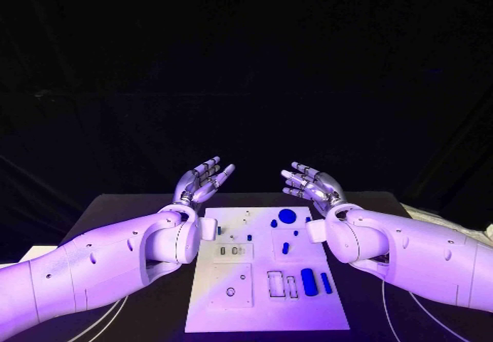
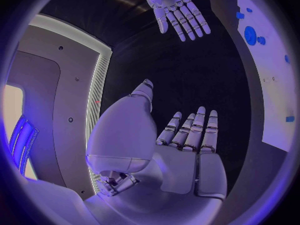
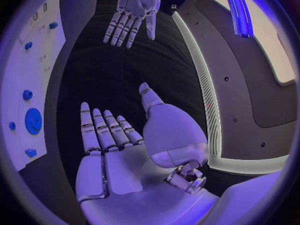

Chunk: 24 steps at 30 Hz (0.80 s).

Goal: Assemble the parts on the task board

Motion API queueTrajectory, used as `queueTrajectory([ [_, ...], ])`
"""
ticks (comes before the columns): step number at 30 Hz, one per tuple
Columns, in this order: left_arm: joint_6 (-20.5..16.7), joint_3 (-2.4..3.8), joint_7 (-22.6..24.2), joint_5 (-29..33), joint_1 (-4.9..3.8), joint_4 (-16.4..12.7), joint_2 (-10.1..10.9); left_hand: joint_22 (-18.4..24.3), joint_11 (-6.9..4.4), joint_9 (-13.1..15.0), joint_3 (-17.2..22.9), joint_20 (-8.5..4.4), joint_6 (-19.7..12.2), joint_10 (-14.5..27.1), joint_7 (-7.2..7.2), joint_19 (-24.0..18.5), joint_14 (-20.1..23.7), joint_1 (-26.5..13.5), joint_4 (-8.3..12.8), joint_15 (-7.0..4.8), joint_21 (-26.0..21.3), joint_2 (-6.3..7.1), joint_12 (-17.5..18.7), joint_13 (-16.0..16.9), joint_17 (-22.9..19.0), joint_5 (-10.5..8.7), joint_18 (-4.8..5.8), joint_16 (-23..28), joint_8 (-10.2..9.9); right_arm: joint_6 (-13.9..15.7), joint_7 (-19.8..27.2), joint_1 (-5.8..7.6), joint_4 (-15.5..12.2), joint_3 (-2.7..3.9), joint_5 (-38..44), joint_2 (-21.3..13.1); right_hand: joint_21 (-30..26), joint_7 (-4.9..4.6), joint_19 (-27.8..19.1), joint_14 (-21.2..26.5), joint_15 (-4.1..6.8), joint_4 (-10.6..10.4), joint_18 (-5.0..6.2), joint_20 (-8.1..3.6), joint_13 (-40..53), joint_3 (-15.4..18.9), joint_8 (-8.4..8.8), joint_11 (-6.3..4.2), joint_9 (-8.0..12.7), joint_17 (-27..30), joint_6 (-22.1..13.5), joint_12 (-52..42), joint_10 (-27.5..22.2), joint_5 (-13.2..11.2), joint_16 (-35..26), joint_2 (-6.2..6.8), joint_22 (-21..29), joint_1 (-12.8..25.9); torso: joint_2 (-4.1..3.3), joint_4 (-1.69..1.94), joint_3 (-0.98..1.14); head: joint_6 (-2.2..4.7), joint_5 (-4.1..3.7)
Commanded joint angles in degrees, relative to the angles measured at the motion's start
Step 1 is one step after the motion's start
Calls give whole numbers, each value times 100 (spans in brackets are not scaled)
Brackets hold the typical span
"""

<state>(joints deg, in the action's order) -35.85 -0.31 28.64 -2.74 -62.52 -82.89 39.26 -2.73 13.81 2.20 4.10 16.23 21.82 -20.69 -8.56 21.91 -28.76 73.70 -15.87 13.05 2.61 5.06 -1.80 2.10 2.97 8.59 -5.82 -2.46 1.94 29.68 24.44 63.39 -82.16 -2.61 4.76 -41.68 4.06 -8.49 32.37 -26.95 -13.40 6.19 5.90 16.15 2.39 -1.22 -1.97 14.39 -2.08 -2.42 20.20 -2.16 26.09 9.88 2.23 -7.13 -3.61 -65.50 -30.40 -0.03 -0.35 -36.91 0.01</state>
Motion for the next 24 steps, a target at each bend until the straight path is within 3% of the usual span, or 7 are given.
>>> queueTrajectory([
  [1, 341, 3, 51, -182, -9, 1, -10, -36, 54, 25, 5, 51, 208, -227, -752, 211, -301, 292, -61, 50, 67, -29, -55, 23, 36, 30, -118, -78, 59, -1237, -381, 50, 128, -31, 572, 55, 227, -786, 806, -859, 33, 257, 180, 45, 56, -88, -67, -7, -53, -53, 637, -94, 805, -12, 87, -121, -97, -491, 2, 0, -1, -1, 1],
  [4, 341, 3, 51, -182, -9, 1, -10, -81, 112, 52, -16, 46, 509, -665, -793, 491, -733, 343, -38, 75, 152, -109, -117, 59, 83, 22, -109, -154, 105, -1514, -468, 88, 220, -61, 685, 92, 324, -728, 991, -1538, 104, 377, 256, 41, 87, -153, -114, -61, -87, -93, 1124, -146, 1406, -41, 156, -151, -118, -630, 2, 0, -1, -1, 1],
  [7, 341, 3, 51, -182, -9, 1, -10, -218, 101, 80, -89, 41, 960, -1282, -822, 1418, -1422, 372, 5, 21, 414, -200, -164, 87, 148, 16, -152, -296, 161, -1704, -527, 114, 283, -81, 761, 117, 593, -605, 1488, -2495, 295, 504, 437, 20, 141, -253, -235, -217, -154, -140, 2038, -300, 2447, -23, 352, -185, -202, -757, 2, 0, -1, -1, 1],
  [10, 341, 3, 51, -182, -9, 1, -10, -352, -35, 144, -175, 7, 1884, -2644, -742, 2158, -2073, 427, 96, -176, 766, -317, -357, 171, 222, 12, -338, -570, 301, -1777, -550, 124, 307, -89, 791, 127, 734, -533, 1772, -2905, 407, 611, 469, -63, 121, -365, -275, -315, -172, -126, 2806, -310, 2845, -37, 396, -188, -223, -791, 2, 0, -1, -1, 1],
  [11, 708, -1, 127, -171, 0, 135, 94, -382, -81, 161, -201, -1, 2174, -2835, -710, 2332, -2248, 445, 130, -232, 848, -343, -398, 174, 240, 10, -389, -635, 342, -1164, -207, 199, 582, -82, 1845, 9, 754, -523, 1817, -2971, 426, 635, 468, -83, 117, -397, -266, -330, -170, -121, 2938, -295, 2912, -40, 386, -186, -222, -789, -93, 0, -9, -2, -110],
  [12, 743, -1, 119, -198, 0, 116, 118, -407, -120, 180, -225, -14, 2487, -2973, -675, 2488, -2415, 461, 163, -284, 920, -368, -434, 175, 260, 7, -431, -695, 389, -1140, -206, 209, 590, -80, 1905, -1, 769, -515, 1850, -3031, 444, 660, 469, -99, 118, -427, -264, -344, -173, -122, 3066, -288, 2975, -47, 383, -184, -220, -789, -102, -1, -8, 9, -107],
  [24, 1165, 2, -180, -207, -8, -485, 529, -640, -517, 194, -380, -455, 3497, -4069, -337, 3876, -3873, 664, 460, -762, 1513, -546, -566, 211, 758, -23, -473, -1042, 563, -1039, -546, 379, 590, -7, 3153, -202, 1183, -404, 2394, -3862, 704, 1031, 454, -407, 113, -874, -178, -514, -166, -135, 3562, -171, 3555, -75, 403, -44, -347, -833, -434, 61, -51, 141, -168],
])
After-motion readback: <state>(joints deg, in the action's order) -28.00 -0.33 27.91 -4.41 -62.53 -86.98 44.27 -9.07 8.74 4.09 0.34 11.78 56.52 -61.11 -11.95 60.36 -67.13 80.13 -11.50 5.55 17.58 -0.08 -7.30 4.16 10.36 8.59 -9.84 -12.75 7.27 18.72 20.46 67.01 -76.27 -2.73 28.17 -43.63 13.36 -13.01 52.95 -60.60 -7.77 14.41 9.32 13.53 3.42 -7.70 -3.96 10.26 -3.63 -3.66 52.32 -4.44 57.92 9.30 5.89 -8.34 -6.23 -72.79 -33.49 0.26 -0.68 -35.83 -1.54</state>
